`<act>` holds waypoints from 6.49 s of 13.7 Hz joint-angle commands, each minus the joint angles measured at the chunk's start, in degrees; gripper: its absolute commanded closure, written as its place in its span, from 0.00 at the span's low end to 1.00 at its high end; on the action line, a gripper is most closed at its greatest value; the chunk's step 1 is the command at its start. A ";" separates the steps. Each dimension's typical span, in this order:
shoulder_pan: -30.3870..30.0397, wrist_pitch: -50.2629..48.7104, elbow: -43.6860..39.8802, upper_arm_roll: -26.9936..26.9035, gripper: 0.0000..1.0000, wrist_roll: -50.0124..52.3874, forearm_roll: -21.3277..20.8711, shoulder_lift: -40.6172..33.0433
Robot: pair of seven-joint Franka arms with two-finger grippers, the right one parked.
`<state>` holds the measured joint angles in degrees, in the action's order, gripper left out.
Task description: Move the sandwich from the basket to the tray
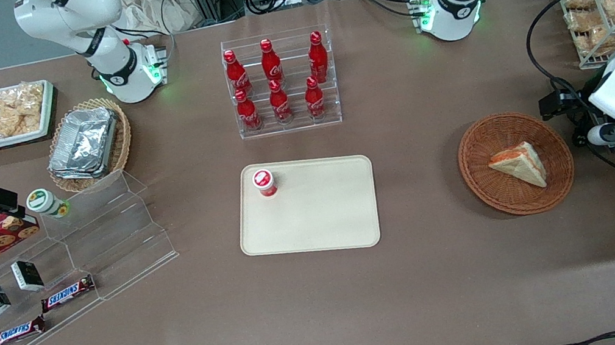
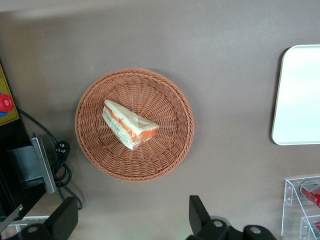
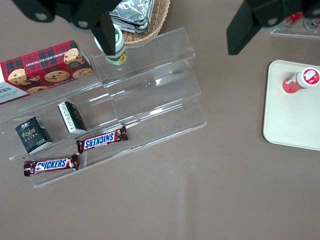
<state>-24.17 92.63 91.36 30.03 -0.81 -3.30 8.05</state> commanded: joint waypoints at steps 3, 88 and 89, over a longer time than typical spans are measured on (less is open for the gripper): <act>0.18 -1.14 -1.10 0.20 0.00 -0.42 -0.57 1.70; 27.44 9.58 -9.64 -0.59 0.00 44.86 -18.25 21.24; 25.25 9.67 -8.06 -0.50 0.00 42.85 -16.58 19.04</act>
<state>5.55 102.30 78.18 28.87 45.17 -23.07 32.83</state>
